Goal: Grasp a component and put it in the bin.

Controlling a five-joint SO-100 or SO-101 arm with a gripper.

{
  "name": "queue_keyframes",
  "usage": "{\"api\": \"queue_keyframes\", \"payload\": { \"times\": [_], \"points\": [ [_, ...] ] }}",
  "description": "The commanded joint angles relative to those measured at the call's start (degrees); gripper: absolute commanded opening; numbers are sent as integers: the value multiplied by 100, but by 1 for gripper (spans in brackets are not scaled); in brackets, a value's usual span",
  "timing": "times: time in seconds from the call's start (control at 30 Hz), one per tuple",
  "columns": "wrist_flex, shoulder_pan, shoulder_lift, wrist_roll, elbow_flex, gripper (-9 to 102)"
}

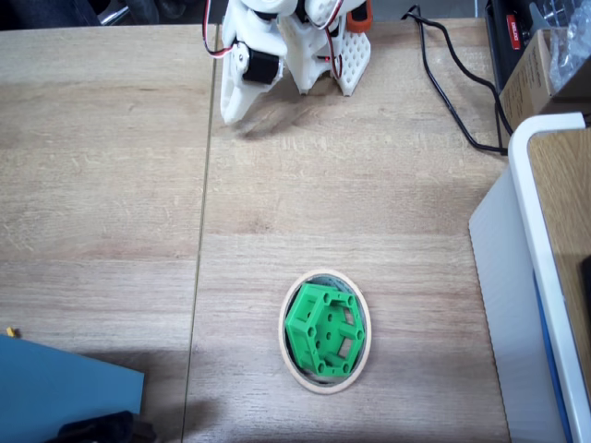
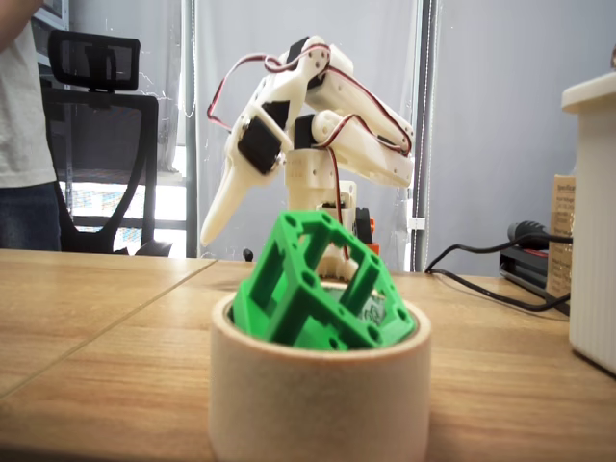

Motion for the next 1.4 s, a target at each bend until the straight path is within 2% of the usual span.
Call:
{"api": "queue_keyframes", "payload": {
  "times": [0.0, 0.73, 1.07, 1.37],
  "points": [
    [0, 35, 26, -26, 53, 0],
    [53, -26, 114, 79, 483, 0],
    [1195, -44, 123, -18, 448, 0],
    [1380, -53, 123, -18, 483, 0]
  ]
}}
